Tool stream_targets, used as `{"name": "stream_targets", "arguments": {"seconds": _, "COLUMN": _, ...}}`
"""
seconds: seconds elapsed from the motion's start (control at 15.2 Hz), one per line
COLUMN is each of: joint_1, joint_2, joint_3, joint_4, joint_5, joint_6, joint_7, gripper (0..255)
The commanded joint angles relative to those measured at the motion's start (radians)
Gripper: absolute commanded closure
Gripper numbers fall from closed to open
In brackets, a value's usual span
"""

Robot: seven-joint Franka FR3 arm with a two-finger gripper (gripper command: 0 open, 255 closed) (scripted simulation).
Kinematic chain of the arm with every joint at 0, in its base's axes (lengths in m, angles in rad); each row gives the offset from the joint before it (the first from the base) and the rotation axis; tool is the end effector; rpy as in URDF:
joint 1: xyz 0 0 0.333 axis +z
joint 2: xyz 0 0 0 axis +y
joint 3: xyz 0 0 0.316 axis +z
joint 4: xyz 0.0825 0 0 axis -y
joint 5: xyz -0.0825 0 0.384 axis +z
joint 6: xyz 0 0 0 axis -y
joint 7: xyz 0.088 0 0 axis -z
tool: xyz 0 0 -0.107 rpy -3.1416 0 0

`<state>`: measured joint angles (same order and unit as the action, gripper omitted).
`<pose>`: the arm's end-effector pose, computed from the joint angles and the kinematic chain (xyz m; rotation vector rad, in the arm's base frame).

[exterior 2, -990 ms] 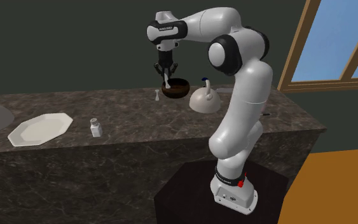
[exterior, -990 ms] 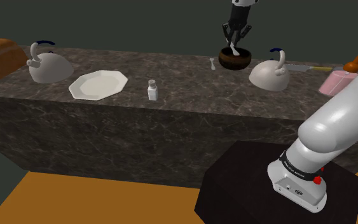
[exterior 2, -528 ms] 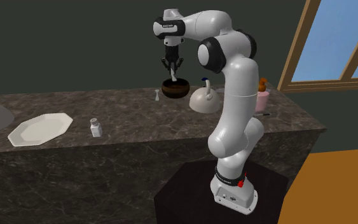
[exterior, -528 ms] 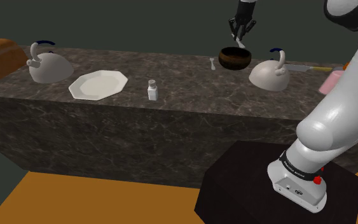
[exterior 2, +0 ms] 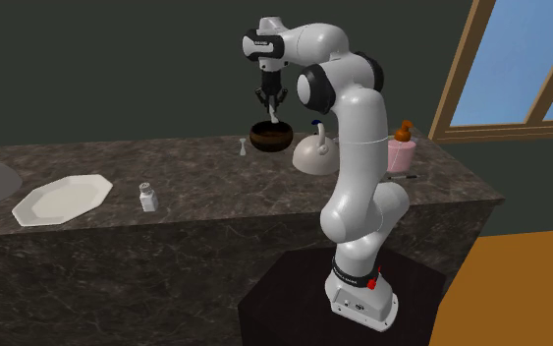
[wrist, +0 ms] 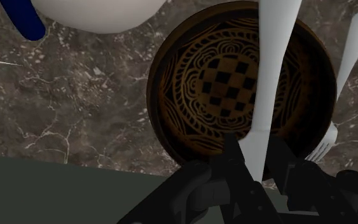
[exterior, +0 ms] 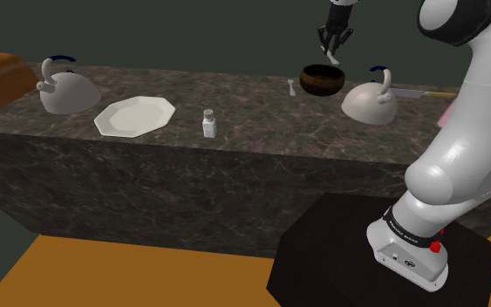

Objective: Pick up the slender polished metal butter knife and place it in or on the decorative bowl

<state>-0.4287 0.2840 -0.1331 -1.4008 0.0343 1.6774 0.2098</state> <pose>0.5539 -0.3314 0.5452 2.9095 -1.1792 -0.0085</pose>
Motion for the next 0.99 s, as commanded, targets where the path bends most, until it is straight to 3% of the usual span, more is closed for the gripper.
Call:
{"name": "stream_targets", "arguments": {"seconds": 0.0, "joint_1": 0.000, "joint_2": -0.001, "joint_3": 0.000, "joint_4": -0.027, "joint_5": 0.000, "joint_6": 0.026, "joint_7": -0.001, "gripper": 255}}
{"name": "stream_targets", "arguments": {"seconds": 0.73, "joint_1": 0.003, "joint_2": -0.001, "joint_3": 0.002, "joint_4": -0.176, "joint_5": 0.001, "joint_6": 0.175, "joint_7": -0.002, "gripper": 255}}
{"name": "stream_targets", "arguments": {"seconds": 0.92, "joint_1": 0.003, "joint_2": -0.001, "joint_3": 0.002, "joint_4": -0.176, "joint_5": 0.001, "joint_6": 0.175, "joint_7": -0.002, "gripper": 255}}
